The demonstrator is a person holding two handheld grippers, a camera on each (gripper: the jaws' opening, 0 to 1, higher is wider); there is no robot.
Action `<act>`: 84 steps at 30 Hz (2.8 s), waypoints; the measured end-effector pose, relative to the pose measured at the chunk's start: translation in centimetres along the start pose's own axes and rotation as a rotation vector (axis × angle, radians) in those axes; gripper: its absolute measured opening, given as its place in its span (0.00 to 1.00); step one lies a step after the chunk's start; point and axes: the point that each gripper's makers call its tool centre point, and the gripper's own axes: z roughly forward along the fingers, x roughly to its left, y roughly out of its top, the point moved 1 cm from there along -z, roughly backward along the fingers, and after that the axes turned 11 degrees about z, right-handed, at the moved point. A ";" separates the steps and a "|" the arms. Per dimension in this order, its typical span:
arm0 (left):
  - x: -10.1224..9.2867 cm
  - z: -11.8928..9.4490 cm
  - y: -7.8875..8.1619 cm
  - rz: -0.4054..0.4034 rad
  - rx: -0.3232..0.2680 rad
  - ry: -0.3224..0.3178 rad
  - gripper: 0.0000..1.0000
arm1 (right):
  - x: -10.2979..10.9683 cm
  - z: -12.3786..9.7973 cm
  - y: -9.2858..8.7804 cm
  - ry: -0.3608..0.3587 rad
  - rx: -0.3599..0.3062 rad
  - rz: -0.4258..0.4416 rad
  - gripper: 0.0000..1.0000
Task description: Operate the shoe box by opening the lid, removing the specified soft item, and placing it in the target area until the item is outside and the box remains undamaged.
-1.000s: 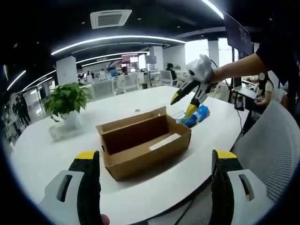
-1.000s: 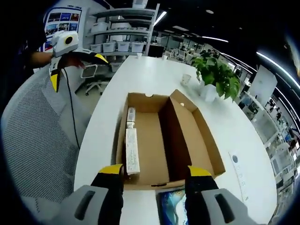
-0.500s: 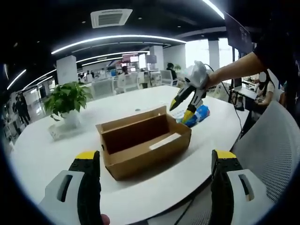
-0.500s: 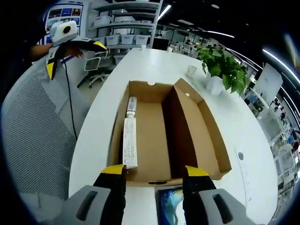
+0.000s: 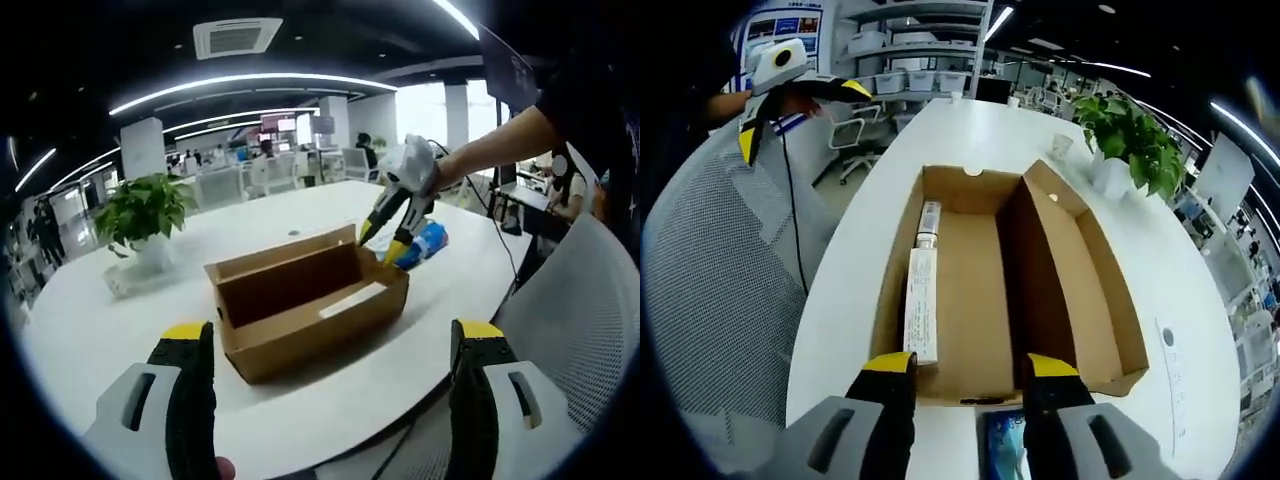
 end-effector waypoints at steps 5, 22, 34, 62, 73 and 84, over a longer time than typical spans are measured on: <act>-0.1 0.0 -0.1 0.001 0.005 -0.006 0.97 | 0.9 0.5 0.3 0.032 -0.003 0.004 0.37; -0.1 0.1 -0.3 0.006 0.014 -0.012 0.97 | 2.9 4.2 0.3 0.086 0.022 -0.005 0.32; 0.0 0.1 -0.2 0.003 0.013 -0.007 0.95 | 3.1 5.3 -0.1 0.093 -0.023 -0.024 0.15; -0.2 0.1 0.0 0.012 0.000 -0.016 0.99 | 2.5 -0.9 4.8 -0.007 -0.185 -0.041 0.12; -1.0 0.2 0.5 -0.003 -0.007 -0.046 0.99 | 2.1 -5.2 6.9 -0.024 -0.247 -0.055 0.12; -1.2 0.2 0.5 0.001 -0.007 -0.059 0.99 | 0.3 -8.1 5.6 -0.058 -0.228 -0.087 0.12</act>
